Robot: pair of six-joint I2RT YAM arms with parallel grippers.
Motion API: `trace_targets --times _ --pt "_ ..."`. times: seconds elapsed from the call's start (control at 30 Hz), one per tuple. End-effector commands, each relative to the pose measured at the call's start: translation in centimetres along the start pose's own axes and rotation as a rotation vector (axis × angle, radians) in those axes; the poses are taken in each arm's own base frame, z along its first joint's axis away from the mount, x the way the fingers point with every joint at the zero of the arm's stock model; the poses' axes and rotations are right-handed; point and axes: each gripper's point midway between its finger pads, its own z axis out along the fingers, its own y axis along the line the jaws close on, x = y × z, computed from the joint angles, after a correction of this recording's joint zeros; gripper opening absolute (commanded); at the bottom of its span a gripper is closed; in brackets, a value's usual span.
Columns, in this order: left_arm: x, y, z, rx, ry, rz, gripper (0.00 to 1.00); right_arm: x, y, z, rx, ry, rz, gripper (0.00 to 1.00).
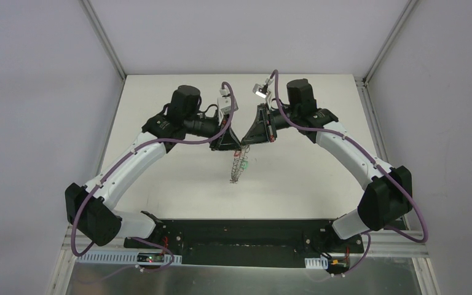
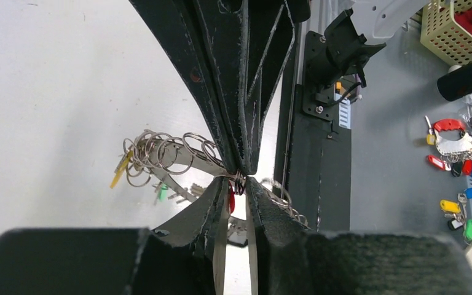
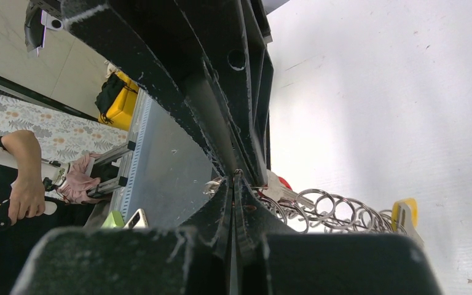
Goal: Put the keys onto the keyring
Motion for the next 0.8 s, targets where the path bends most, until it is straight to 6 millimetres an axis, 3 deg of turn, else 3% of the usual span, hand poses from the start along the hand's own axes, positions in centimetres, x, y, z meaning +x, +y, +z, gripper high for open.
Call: trace_targets --times 0.0,0.2,0.77 --pt "-0.9 -0.7 -0.1 0.046 -0.04 0.007 0.14 -1.5 2.0 -0.7 -0.019 -0.031 -0.101 0.0" --pt "-1.1 -0.7 0.0 0.058 -0.061 -0.021 0.0 -1.5 1.9 -0.7 -0.015 -0.032 -0.102 0.0" --pt "-3.2 -1.3 -1.0 0.042 -0.127 -0.152 0.0 0.0 0.7 -1.1 0.052 -0.021 -0.151 0.0"
